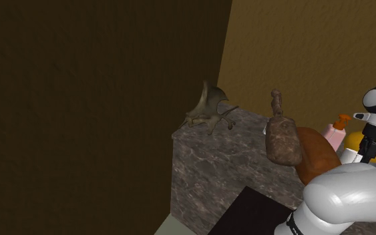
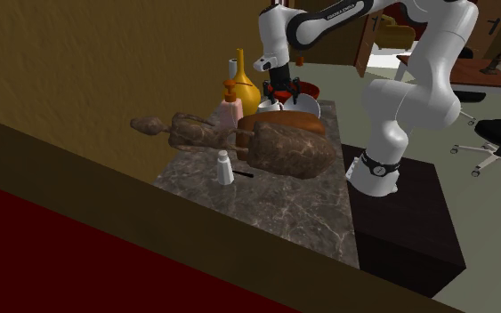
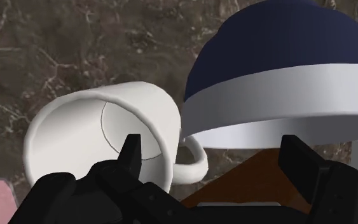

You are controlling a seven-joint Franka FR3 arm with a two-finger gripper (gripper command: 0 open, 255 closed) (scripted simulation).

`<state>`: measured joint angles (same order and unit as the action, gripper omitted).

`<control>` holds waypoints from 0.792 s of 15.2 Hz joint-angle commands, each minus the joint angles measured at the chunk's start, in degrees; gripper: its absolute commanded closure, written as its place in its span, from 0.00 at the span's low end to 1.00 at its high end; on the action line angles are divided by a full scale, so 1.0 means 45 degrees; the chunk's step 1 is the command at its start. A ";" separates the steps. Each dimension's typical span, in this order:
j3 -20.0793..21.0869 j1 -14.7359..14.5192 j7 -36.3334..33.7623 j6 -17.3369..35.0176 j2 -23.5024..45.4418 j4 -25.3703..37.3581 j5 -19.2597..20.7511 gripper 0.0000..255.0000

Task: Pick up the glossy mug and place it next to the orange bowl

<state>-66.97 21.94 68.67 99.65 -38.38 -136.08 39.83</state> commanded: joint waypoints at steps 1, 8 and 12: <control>0.0260 -0.0009 0.0057 -0.0376 -0.0008 0.0328 -0.0192 0.00; 0.0866 -0.0122 0.0223 -0.1385 0.0066 0.1322 -0.0705 0.00; 0.0865 -0.0122 0.0222 -0.1382 0.0066 0.1320 -0.0703 0.00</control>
